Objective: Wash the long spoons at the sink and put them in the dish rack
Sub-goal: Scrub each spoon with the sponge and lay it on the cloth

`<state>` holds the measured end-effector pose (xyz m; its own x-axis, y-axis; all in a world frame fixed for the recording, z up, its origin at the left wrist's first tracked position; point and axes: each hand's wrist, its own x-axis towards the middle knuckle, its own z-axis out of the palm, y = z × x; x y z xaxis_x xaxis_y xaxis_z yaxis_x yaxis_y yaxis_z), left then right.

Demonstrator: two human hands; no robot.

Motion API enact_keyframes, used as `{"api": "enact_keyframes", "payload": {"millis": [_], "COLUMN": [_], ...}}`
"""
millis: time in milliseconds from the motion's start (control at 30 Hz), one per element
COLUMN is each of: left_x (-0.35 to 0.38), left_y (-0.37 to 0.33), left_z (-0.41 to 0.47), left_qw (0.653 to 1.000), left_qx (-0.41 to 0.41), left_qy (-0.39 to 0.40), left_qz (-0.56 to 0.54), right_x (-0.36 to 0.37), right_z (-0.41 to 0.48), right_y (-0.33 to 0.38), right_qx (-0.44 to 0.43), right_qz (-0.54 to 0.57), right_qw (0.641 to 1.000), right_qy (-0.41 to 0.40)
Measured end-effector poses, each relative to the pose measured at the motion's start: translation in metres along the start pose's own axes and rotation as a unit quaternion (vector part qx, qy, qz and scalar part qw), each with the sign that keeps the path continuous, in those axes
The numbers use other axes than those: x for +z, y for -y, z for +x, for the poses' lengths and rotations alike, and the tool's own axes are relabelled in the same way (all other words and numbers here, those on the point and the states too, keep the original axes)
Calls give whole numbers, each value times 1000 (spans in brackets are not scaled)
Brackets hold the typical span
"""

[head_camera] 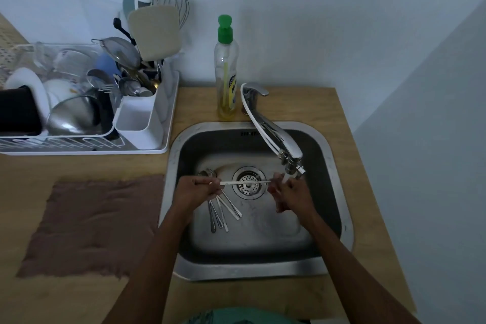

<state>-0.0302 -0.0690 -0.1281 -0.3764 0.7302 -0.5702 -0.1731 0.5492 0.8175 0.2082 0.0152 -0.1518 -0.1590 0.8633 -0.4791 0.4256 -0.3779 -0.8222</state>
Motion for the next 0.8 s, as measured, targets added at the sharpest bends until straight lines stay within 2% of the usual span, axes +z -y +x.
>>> {"api": "enact_keyframes", "payload": {"millis": [167, 267, 400, 467, 533, 633, 733, 800], "left_x": [-7, 2, 22, 27, 30, 31, 27, 28], "left_y": [-2, -5, 2, 6, 10, 14, 17, 22], "left_z": [-6, -6, -3, -4, -7, -14, -19, -23], "left_qw": [1000, 987, 934, 933, 938, 933, 938, 941], "left_qx": [0, 22, 99, 123, 134, 151, 144, 146], "left_qy": [29, 68, 103, 90, 63, 3, 1, -1], "left_qz": [9, 142, 329, 326, 314, 327, 315, 304], "right_x": [-4, -1, 12, 15, 19, 24, 18, 14], "right_z": [-3, -5, 0, 2, -1, -7, -11, -13], "right_y": [5, 8, 8, 6, 6, 7, 8, 8], "right_qx": [-21, -17, -34, -18, -4, -11, -14, -3], "right_qz": [24, 1, -69, -41, -2, 62, 108, 102], "right_qw": [999, 999, 996, 994, 994, 995, 994, 995], "right_qy": [44, 32, -47, -96, -111, -73, -9, -5]}}
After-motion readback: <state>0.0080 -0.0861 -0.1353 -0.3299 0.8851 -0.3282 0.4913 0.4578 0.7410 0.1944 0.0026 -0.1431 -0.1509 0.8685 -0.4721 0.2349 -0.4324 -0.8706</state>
